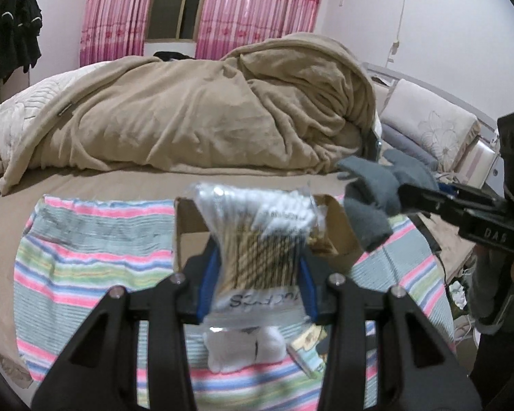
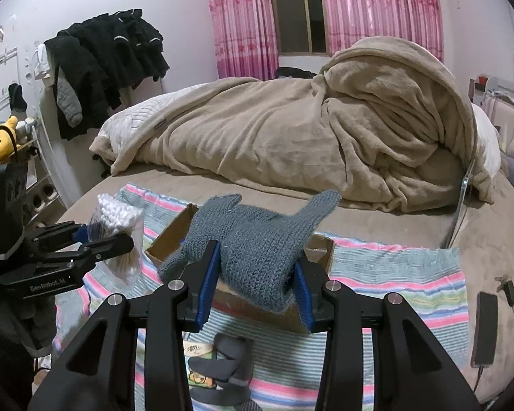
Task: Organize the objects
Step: 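Carry the swab bag with the left tool while the right carries the knit glove to the box, then drop the swab bag in the box with the left tool while the right drops the glove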
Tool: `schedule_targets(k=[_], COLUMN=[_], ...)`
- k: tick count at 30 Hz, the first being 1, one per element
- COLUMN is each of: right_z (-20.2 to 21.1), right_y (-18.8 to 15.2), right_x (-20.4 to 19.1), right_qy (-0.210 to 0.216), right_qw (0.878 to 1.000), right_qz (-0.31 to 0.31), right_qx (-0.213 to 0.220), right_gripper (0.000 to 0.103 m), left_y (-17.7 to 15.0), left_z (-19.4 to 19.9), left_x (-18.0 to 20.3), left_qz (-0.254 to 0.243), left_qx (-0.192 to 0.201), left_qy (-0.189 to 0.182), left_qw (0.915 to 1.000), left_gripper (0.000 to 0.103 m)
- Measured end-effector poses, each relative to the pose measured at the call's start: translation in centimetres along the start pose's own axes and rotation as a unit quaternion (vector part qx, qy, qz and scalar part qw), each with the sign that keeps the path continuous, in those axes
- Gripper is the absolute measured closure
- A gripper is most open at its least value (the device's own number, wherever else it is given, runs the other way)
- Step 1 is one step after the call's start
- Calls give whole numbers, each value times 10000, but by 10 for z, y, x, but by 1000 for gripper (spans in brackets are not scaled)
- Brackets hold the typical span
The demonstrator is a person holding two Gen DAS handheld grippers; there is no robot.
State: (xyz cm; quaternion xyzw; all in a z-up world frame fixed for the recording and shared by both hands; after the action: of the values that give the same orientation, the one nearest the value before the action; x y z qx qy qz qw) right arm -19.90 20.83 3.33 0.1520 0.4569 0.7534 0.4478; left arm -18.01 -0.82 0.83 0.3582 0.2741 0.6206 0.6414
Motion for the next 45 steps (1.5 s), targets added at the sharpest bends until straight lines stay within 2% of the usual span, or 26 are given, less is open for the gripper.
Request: schedule_targets(k=[12,22,25,34,44,45], right_z=[-34,-51,-56,-75,-104,-107], right_y=[-1,-7,-10,-20,-33,-35], right_x=[11,26,28,23,17,17], right_qy=[13,-5,4,123,246,257], right_qw=[9998,9994,9992,9984,9963,9960], right_qz=[-48,-191,-207,-171,-188,-197], right_qx=[-169,-279,-329,-520,-803,-837], right_gripper=[61,61,61,61,61,61], left_y=[13,5,-3,-21,-20,-19], left_z=[-40,-98,-115,-144,-139,-137], left_x=[-2,12,14,-9,-26,-26], left_qz=[229,110,91,106,317,311], left_qx=[-132,-596,-771,-1143,-1222,-1204], left_qy=[-370,-543,-512,180,238,235], left_qw=[9990,9967,9957,9932,9917,9920], left_gripper=[61,61,61,61,55,51])
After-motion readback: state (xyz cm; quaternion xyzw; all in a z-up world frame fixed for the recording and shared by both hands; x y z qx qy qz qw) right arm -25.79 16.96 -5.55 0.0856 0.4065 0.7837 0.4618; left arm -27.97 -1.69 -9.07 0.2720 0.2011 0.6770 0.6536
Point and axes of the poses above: each gripper's, at about its wrist camera, not at the fingertips, and z roughly against the way its jaws point, x to its right, y to its top, the point moved 5 cm from there along -z, roughly the way its jaws point, and after that the axes turned 9 degrees about y, right-handed, at the moved point
